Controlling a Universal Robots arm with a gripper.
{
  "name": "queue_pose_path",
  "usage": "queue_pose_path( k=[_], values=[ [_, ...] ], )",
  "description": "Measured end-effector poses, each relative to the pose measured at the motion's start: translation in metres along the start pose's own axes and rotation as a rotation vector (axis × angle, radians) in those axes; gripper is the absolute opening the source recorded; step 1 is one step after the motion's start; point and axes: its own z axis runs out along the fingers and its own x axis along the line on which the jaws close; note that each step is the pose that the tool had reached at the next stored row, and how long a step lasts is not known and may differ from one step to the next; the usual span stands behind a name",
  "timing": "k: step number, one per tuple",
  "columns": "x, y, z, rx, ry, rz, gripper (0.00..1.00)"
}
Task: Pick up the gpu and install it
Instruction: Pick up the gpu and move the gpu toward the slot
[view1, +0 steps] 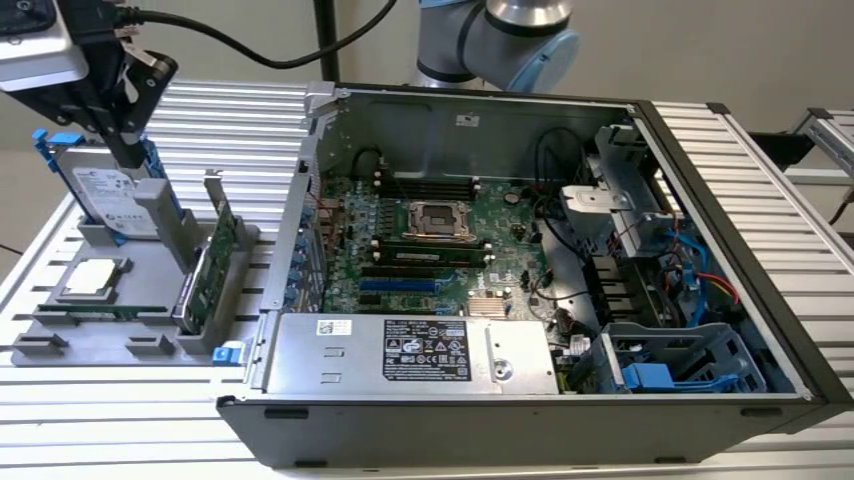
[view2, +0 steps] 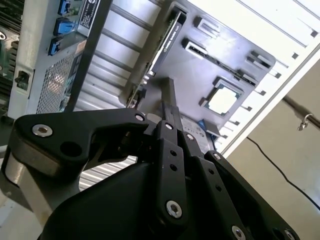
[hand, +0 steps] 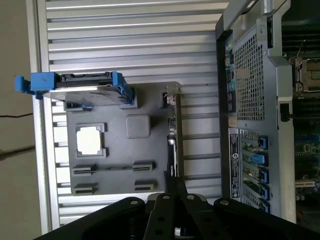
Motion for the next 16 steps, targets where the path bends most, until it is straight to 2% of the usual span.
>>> queue_pose_path(
  k=[16],
  values=[
    [-0.0009,-0.0127,-0.0004,0.0001,0.0004,0.0,0.0]
  ],
)
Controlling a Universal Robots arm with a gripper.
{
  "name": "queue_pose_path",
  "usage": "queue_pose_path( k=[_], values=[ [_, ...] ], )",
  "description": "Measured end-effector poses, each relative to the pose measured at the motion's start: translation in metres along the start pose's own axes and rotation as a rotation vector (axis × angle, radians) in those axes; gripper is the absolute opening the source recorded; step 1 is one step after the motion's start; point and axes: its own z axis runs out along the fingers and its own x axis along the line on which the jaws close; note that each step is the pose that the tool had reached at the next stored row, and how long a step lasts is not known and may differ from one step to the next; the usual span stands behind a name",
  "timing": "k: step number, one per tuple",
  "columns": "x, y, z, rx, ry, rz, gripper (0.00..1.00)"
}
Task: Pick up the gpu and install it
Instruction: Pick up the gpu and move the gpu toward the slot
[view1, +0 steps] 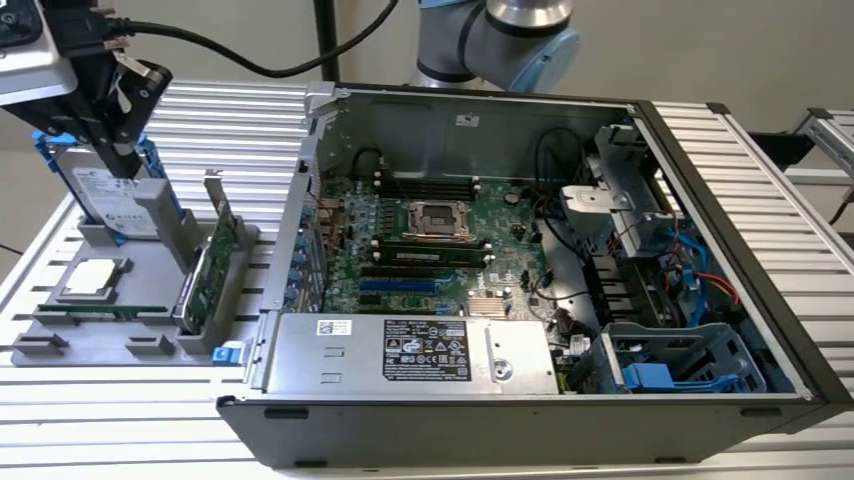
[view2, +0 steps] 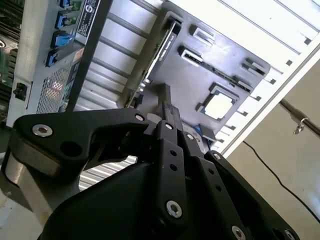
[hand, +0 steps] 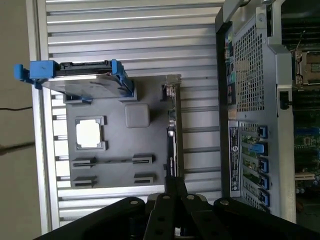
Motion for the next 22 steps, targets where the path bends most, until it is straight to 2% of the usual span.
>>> queue_pose_path(
  k=[9,22],
  values=[
    [-0.0004,-0.0058,0.0,0.0,0.0001,0.0,0.0],
    [-0.0023,-0.0188,-0.0002,0.0001,0.0017,0.0,0.0]
  ],
)
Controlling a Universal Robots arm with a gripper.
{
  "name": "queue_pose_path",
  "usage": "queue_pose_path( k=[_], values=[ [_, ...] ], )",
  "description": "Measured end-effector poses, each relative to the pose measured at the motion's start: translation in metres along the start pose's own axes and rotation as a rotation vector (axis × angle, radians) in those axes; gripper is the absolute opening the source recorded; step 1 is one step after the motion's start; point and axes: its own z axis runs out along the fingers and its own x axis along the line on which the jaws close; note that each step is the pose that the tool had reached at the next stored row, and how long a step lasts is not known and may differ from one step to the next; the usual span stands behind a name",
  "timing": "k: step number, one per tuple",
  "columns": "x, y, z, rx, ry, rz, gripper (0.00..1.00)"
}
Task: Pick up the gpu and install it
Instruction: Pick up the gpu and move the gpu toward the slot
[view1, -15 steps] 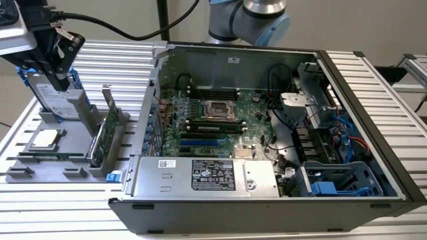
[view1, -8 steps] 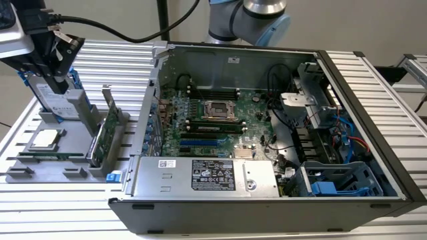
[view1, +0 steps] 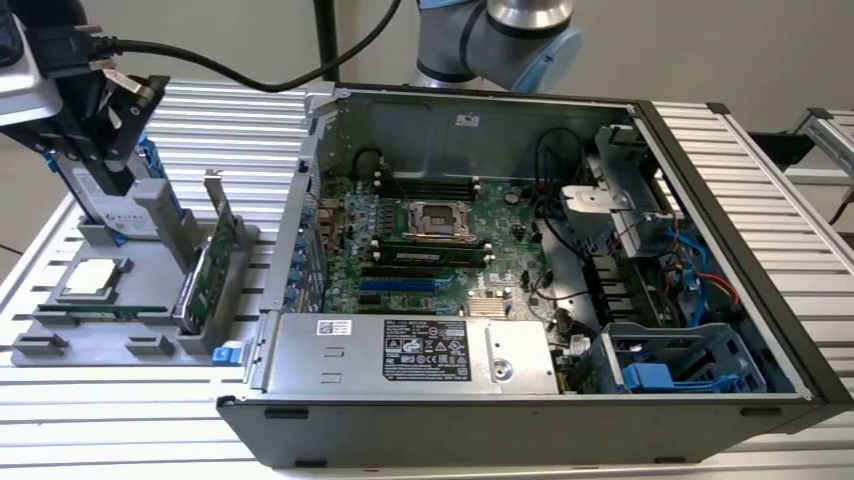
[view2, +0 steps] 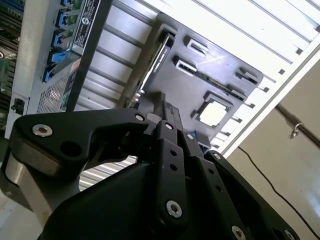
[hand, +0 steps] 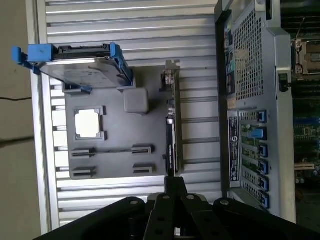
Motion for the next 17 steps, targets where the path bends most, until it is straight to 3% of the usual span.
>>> queue_pose_path(
  k=[17],
  values=[
    [-0.0034,-0.0135,-0.0004,0.0003,0.0043,0.0,0.0]
  ],
)
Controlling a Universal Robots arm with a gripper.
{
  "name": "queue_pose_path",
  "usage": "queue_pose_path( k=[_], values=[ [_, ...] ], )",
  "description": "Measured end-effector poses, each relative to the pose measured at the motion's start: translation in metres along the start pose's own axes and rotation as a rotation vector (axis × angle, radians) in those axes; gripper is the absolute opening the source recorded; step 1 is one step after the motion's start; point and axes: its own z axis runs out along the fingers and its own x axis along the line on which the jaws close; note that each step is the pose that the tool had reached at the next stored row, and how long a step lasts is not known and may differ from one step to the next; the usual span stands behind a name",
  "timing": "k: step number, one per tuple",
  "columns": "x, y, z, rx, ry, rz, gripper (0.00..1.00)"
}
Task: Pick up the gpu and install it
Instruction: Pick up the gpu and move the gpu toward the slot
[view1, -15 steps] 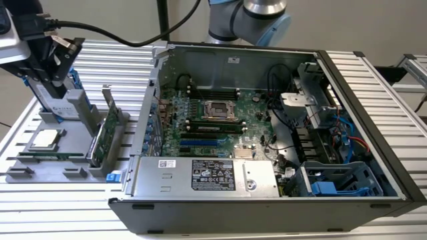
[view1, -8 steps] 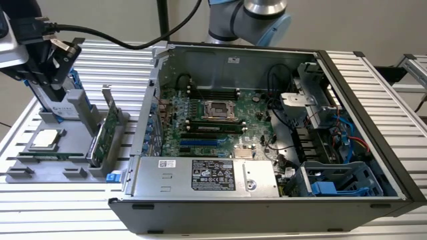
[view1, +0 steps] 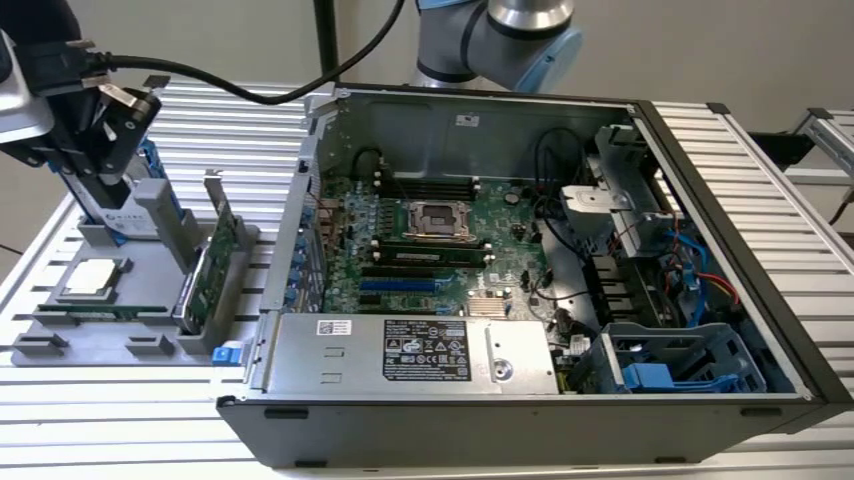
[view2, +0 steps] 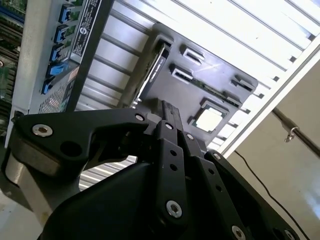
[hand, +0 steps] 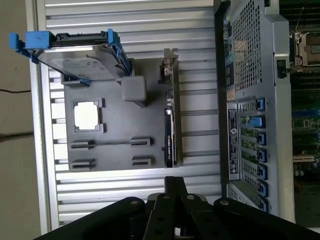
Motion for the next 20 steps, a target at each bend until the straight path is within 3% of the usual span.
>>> queue_pose_path(
  k=[11,20],
  values=[
    [-0.0009,-0.0021,0.0,0.0,0.0,0.0,0.0],
    [-0.0061,-0.0029,0.0001,0.0,0.0,0.0,0.0]
  ],
)
